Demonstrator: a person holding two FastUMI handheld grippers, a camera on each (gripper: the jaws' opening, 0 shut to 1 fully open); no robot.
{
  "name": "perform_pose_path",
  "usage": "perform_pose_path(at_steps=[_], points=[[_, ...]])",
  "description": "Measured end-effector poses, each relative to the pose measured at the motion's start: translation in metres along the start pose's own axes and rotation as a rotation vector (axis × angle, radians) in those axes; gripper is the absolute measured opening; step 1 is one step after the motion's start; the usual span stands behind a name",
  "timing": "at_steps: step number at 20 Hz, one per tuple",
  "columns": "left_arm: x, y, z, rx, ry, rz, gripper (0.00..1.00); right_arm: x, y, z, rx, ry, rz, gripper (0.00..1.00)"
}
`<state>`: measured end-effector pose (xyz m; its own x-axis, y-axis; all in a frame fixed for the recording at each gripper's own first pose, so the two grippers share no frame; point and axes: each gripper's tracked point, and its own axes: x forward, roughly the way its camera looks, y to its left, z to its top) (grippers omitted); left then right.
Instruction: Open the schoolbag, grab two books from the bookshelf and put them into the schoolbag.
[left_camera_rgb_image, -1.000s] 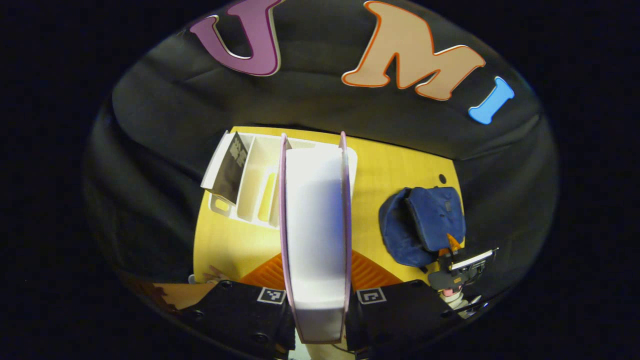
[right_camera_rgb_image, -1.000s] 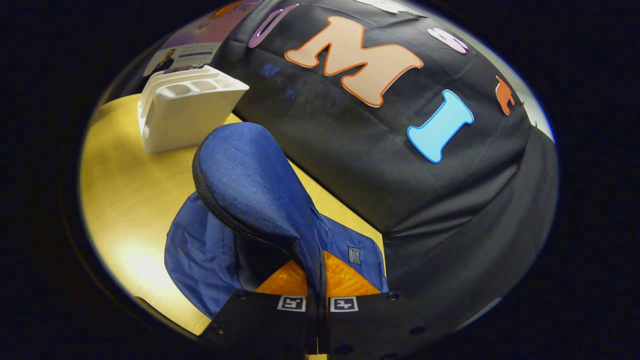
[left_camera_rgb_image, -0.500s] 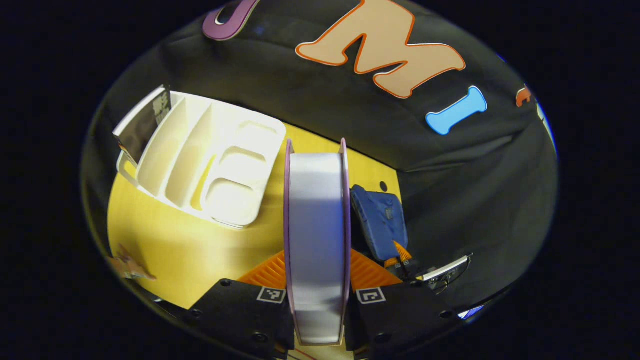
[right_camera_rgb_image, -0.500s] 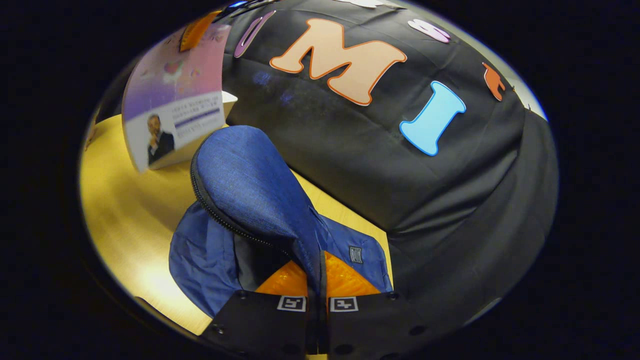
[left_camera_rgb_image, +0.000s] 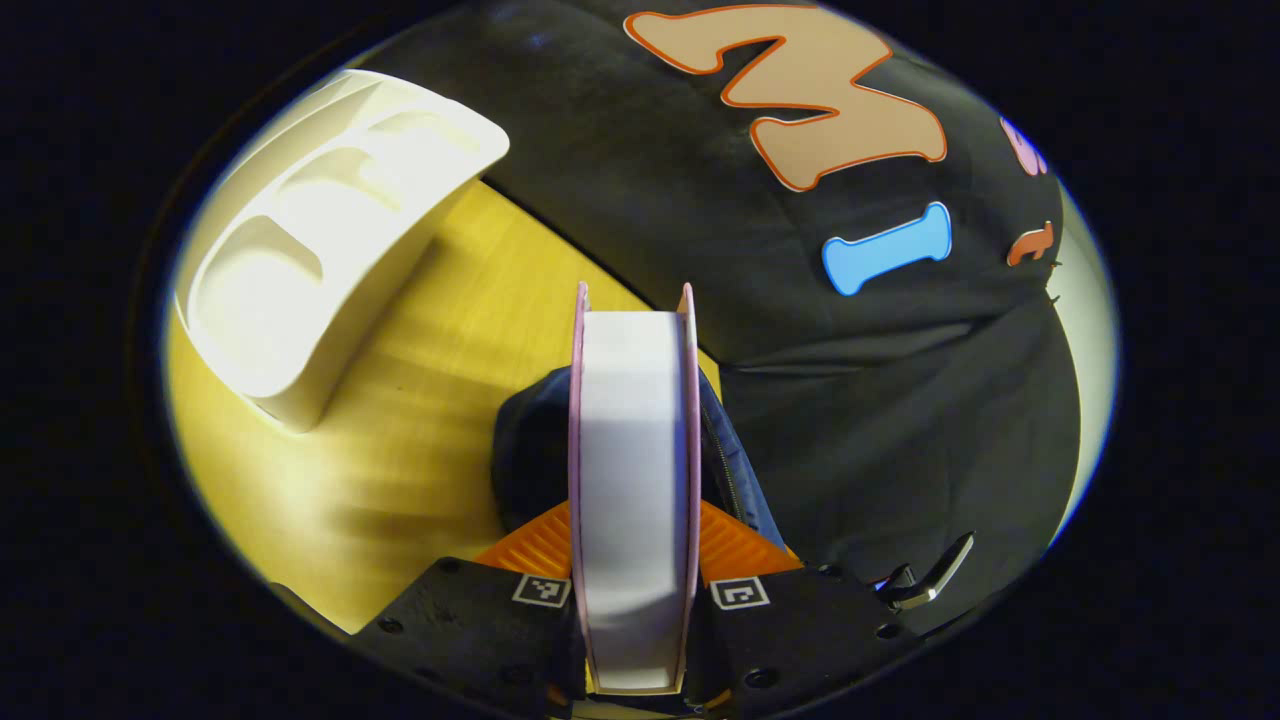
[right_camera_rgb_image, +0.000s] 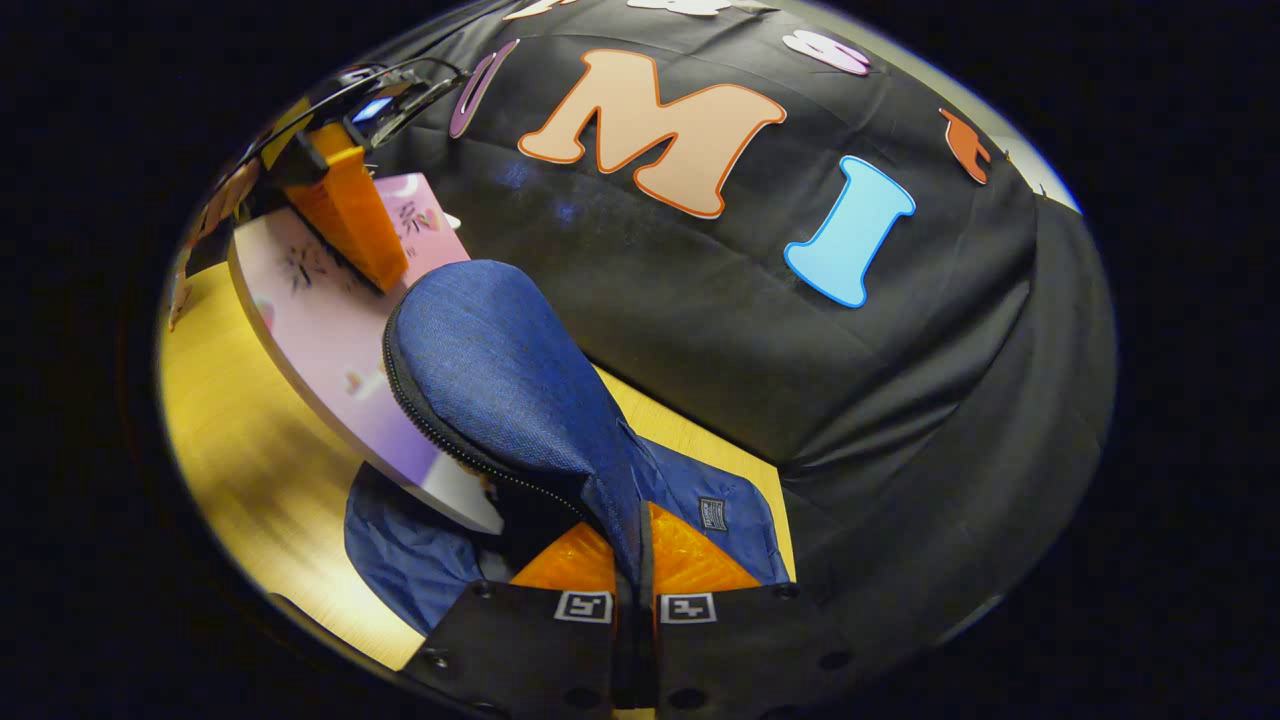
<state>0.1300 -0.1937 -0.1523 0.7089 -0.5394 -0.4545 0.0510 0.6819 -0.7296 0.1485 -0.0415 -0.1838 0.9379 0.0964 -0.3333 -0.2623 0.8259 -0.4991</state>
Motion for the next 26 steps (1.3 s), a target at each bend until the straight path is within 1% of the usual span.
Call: perform_pose_path(at_steps=[2, 4, 5, 6, 7, 8, 10, 11, 12, 13, 14, 15, 19, 20, 21, 22, 23, 24, 25, 26], points=[[0.018, -0.004, -0.011, -0.005, -0.003, -0.06, 0.36, -0.001, -0.004, 0.002, 0.015, -0.009, -0.003, 0.04], [0.032, -0.012, -0.019, -0.032, -0.006, -0.123, 0.36, -0.001, -0.008, 0.005, 0.034, -0.017, -0.009, 0.01], [0.039, -0.013, -0.024, -0.045, -0.008, -0.144, 0.36, -0.004, -0.011, 0.006, 0.045, -0.023, -0.014, 0.01], [0.047, -0.012, -0.027, -0.058, -0.01, -0.16, 0.36, -0.007, -0.014, 0.007, 0.057, -0.032, -0.02, 0.04], [0.054, -0.011, -0.03, -0.07, -0.007, -0.17, 0.36, -0.008, -0.015, 0.007, 0.067, -0.039, -0.023, 0.01], [0.063, -0.01, -0.033, -0.085, -0.006, -0.181, 0.36, -0.009, -0.016, 0.007, 0.075, -0.042, -0.022, 0.01], [0.079, -0.006, -0.037, -0.103, -0.008, -0.195, 0.36, -0.009, -0.015, 0.007, 0.076, -0.053, -0.025, 0.01], [0.086, -0.003, -0.04, -0.109, -0.003, -0.199, 0.36, -0.008, -0.014, 0.007, 0.074, -0.057, -0.026, 0.04], [0.092, -0.002, -0.042, -0.12, -0.002, -0.205, 0.36, -0.008, -0.013, 0.006, 0.073, -0.06, -0.026, 0.01], [0.098, -0.001, -0.043, -0.131, 0.004, -0.215, 0.36, -0.009, -0.012, 0.007, 0.072, -0.066, -0.025, 0.01], [0.105, -0.001, -0.045, -0.144, 0.007, -0.223, 0.36, -0.01, -0.012, 0.008, 0.067, -0.07, -0.028, 0.04], [0.112, -0.004, -0.045, -0.153, 0.01, -0.234, 0.37, -0.009, -0.011, 0.008, 0.067, -0.073, -0.028, 0.01], [0.134, -0.011, -0.053, -0.178, 0.012, -0.26, 0.36, -0.012, -0.008, 0.013, 0.079, -0.084, -0.03, 0.01], [0.14, -0.014, -0.054, -0.184, 0.016, -0.264, 0.36, -0.013, -0.006, 0.015, 0.07, -0.088, -0.028, 0.04], [0.144, -0.016, -0.056, -0.184, 0.019, -0.265, 0.37, -0.012, -0.002, 0.016, 0.058, -0.091, -0.025, 0.04], [0.149, -0.016, -0.058, -0.18, 0.021, -0.263, 0.36, -0.012, 0.0, 0.016, 0.048, -0.09, -0.023, 0.04], [0.152, -0.017, -0.059, -0.171, 0.025, -0.262, 0.36, -0.01, 0.002, 0.016, 0.044, -0.088, -0.022, 0.01], [0.156, -0.015, -0.062, -0.168, 0.032, -0.26, 0.36, -0.009, 0.002, 0.017, 0.042, -0.087, -0.024, 0.01], [0.158, -0.014, -0.064, -0.167, 0.038, -0.254, 0.34, -0.009, 0.001, 0.015, 0.044, -0.083, -0.027, 0.01], [0.162, -0.011, -0.065, -0.165, 0.043, -0.239, 0.36, -0.008, 0.0, 0.015, 0.047, -0.078, -0.032, 0.01]])
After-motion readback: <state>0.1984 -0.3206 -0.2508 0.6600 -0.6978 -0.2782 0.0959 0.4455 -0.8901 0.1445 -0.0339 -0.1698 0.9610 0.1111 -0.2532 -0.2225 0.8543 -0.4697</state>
